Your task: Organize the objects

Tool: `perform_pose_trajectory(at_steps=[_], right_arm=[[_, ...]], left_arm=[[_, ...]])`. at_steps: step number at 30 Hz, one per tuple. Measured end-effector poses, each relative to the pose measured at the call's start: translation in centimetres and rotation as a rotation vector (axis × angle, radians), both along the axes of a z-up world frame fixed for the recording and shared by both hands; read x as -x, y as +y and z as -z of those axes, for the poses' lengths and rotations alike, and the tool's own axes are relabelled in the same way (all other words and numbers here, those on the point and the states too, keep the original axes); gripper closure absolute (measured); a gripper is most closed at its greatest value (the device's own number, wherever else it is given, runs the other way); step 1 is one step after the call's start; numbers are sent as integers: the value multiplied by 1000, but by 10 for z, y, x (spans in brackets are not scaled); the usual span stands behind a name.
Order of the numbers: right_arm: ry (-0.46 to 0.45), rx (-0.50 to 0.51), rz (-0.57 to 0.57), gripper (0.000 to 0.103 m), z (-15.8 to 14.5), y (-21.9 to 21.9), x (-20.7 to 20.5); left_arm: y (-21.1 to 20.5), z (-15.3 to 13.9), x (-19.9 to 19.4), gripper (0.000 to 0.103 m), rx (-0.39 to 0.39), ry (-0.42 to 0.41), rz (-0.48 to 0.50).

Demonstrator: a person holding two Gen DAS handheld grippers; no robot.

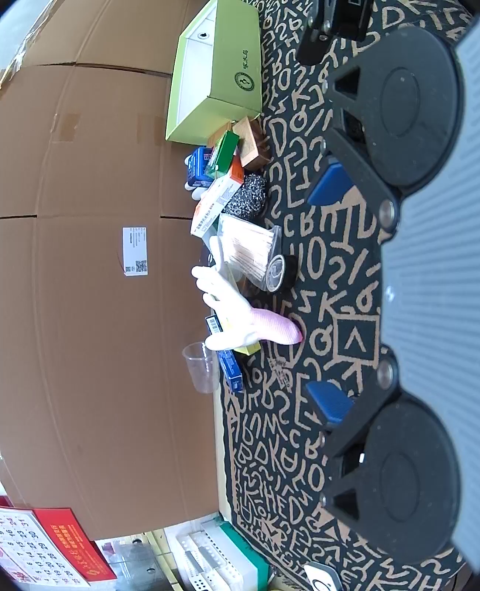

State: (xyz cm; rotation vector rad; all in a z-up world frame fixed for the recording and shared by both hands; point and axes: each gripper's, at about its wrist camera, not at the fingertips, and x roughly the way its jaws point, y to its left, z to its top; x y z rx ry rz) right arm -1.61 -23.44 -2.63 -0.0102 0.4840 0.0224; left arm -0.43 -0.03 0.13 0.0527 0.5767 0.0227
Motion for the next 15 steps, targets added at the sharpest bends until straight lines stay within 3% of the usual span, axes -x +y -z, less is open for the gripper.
perform_pose_trajectory(at_steps=[15], right_arm=[[2, 0, 2, 0, 0, 0, 0]], left_arm=[[-2, -1, 1, 0, -2, 0, 0]])
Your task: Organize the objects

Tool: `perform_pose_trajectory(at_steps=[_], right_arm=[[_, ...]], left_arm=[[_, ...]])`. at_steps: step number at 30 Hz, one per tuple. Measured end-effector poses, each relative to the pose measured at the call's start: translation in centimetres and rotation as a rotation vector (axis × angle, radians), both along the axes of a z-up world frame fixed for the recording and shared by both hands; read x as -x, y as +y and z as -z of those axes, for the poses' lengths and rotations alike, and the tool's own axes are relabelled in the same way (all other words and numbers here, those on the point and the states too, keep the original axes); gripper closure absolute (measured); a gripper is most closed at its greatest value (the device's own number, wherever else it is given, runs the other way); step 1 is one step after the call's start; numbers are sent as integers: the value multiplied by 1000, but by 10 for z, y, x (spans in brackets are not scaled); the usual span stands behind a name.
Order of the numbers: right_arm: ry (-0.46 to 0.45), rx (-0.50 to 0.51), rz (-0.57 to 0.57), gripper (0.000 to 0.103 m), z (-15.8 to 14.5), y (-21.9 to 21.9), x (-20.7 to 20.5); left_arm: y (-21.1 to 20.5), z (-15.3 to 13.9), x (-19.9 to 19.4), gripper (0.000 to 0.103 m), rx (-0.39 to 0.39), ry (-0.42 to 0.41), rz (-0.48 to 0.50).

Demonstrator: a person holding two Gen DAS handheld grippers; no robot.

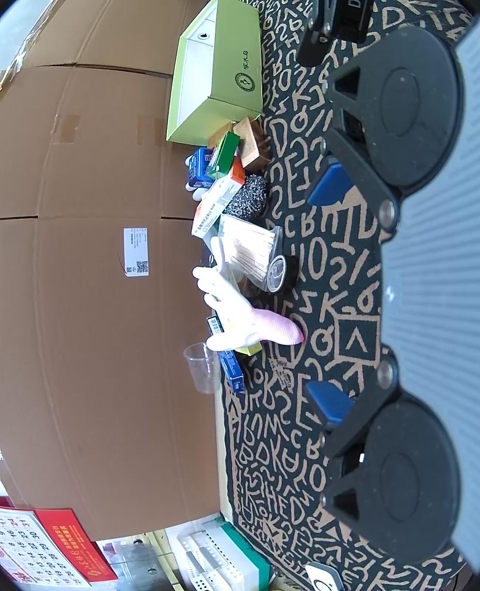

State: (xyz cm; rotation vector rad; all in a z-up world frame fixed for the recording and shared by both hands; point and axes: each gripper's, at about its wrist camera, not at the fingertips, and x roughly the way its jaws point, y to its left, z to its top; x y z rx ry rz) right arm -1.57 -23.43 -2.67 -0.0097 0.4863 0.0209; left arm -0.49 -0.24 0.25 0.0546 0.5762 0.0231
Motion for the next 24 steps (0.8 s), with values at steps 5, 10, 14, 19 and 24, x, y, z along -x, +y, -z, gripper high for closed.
perform_pose_trajectory(at_steps=[5, 10, 14, 19, 24], right_arm=[[0, 1, -1, 0, 0, 1, 0], [3, -1, 0, 0, 0, 0, -1], [3, -1, 0, 0, 1, 0, -2], [5, -2, 2, 0, 1, 1, -2], [12, -5, 3, 0, 3, 1, -5]], left_arm=[[0, 0, 0, 0, 1, 0, 0], [0, 0, 0, 0, 0, 1, 0], [0, 0, 0, 0, 1, 1, -2], [-1, 0, 0, 0, 1, 3, -1], [-2, 0, 0, 0, 2, 4, -2]])
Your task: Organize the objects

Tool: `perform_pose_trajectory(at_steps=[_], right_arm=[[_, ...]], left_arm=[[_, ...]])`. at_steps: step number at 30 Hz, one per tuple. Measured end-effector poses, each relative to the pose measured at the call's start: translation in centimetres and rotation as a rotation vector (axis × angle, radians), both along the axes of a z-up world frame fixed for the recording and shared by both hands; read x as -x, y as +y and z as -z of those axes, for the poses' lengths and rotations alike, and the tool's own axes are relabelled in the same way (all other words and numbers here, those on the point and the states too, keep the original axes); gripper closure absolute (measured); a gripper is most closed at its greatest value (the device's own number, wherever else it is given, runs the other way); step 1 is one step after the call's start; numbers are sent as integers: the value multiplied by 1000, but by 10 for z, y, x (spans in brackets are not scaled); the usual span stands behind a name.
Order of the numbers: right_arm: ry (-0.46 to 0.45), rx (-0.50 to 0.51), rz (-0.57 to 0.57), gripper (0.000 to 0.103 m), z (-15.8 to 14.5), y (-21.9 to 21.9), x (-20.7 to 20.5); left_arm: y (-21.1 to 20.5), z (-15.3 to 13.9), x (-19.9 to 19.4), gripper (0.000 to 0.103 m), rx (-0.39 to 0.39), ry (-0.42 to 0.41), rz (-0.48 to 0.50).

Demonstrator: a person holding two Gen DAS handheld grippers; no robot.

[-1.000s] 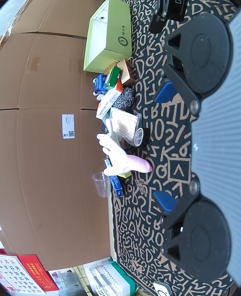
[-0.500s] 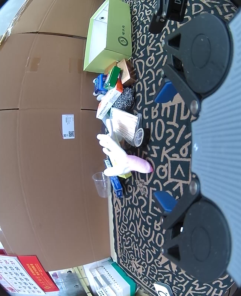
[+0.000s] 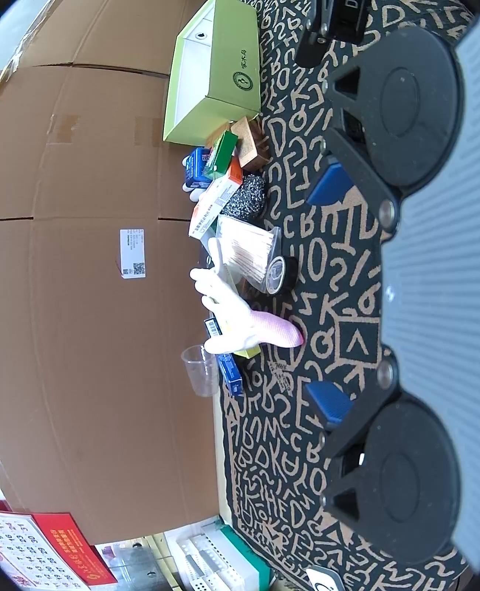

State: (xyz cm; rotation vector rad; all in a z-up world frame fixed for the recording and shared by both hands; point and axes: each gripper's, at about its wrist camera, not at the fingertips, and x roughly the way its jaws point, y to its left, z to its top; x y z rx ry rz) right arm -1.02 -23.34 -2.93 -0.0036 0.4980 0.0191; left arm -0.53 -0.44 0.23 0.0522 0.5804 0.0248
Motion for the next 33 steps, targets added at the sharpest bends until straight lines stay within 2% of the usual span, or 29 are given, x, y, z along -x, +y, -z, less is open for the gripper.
perform_pose_trajectory(at_steps=[11, 18, 23, 28, 33], right_arm=[[25, -7, -5, 0, 6, 4, -9], [29, -138, -109, 0, 15, 2, -23], [57, -148, -168, 0, 26, 14, -53], [110, -109, -149, 0, 41, 17, -105], [159, -178, -111, 3, 47, 14, -139]], left_arm=[[0, 11, -14, 0, 4, 22, 6], [12, 19, -33, 0, 42, 42, 26], [23, 22, -59, 0, 11, 48, 13], [33, 29, -93, 0, -29, 54, 20], [47, 36, -122, 3, 12, 81, 20]])
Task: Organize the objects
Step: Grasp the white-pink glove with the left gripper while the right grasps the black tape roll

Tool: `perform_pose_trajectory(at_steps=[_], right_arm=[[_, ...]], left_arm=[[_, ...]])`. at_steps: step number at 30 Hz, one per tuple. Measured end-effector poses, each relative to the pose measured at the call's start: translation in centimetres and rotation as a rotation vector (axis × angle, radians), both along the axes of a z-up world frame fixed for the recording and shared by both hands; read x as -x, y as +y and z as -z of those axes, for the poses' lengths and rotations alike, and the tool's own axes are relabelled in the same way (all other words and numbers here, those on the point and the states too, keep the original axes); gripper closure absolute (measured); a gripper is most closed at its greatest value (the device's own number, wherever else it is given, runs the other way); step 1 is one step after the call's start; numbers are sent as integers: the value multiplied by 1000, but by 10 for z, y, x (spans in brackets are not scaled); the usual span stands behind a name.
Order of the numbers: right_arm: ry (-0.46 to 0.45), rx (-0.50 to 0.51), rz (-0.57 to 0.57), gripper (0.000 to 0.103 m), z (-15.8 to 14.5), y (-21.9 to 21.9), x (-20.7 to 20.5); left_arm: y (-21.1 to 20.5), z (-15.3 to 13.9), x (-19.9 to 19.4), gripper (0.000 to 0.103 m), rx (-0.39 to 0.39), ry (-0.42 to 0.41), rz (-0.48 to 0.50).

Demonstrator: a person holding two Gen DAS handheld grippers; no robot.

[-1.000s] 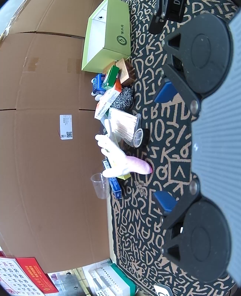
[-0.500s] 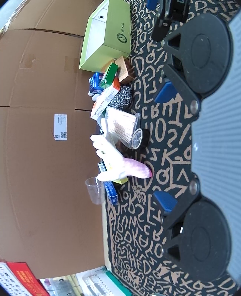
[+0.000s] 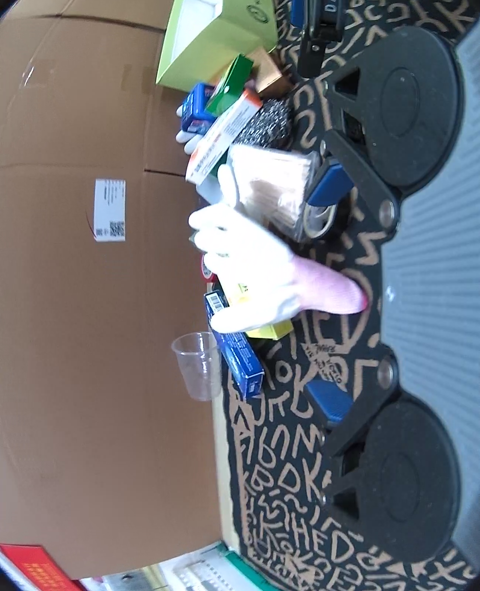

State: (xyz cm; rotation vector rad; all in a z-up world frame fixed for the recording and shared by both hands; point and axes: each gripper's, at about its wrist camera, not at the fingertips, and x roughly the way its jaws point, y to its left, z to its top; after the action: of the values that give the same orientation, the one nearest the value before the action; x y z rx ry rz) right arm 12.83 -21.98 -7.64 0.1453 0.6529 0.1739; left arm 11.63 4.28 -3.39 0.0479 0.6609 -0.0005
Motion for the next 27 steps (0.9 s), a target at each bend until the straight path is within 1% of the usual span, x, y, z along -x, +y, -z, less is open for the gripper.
perform_pose_trajectory(at_steps=[2, 5, 6, 7, 8, 9, 10, 11, 12, 13, 15, 17, 18, 19, 20, 21, 22, 23, 27], right_arm=[[-3, -16, -43, 3, -1, 10, 0], [-11, -20, -172, 6, -1, 33, 3], [-3, -22, -209, 7, -1, 42, 4], [1, -19, -234, 11, -1, 49, 4], [-1, -9, -262, 16, 0, 59, 5], [-4, 2, -283, 17, 0, 66, 6], [-10, 22, -304, 20, 1, 76, 6], [-15, 42, -331, 27, 2, 86, 6], [-18, 55, -356, 30, 2, 93, 6], [-25, 62, -385, 36, 2, 100, 6], [-39, 75, -436, 41, 3, 112, 5], [-67, 102, -463, 46, 5, 125, 1], [-79, 116, -470, 48, 7, 129, -2], [-80, 127, -474, 59, 9, 132, -3], [-77, 136, -474, 65, 10, 134, -4], [-83, 137, -472, 65, 10, 133, -4], [-81, 135, -469, 65, 9, 131, -3], [-81, 126, -466, 65, 7, 129, -1], [-98, 88, -436, 65, 0, 115, 11]], left_arm=[[4, 2, -9, 7, 15, 15, -1], [6, 5, -21, 16, 25, 35, 9], [4, 7, -24, 25, 25, 40, 18], [3, 8, -27, 37, 23, 47, 28], [2, 9, -30, 45, 24, 58, 36], [2, 11, -33, 61, 33, 71, 43], [4, 12, -36, 71, 52, 88, 51], [6, 12, -39, 74, 72, 102, 59], [9, 13, -40, 80, 90, 110, 63], [10, 13, -40, 81, 98, 115, 68], [11, 13, -39, 81, 87, 113, 66], [12, 13, -41, 74, 70, 107, 54], [13, 13, -42, 68, 70, 107, 52], [14, 14, -44, 68, 73, 107, 49], [14, 14, -45, 68, 76, 109, 56], [13, 15, -46, 73, 78, 114, 68], [13, 16, -47, 91, 80, 120, 82], [12, 16, -48, 95, 86, 127, 93], [8, 11, -39, 96, 98, 114, 116]])
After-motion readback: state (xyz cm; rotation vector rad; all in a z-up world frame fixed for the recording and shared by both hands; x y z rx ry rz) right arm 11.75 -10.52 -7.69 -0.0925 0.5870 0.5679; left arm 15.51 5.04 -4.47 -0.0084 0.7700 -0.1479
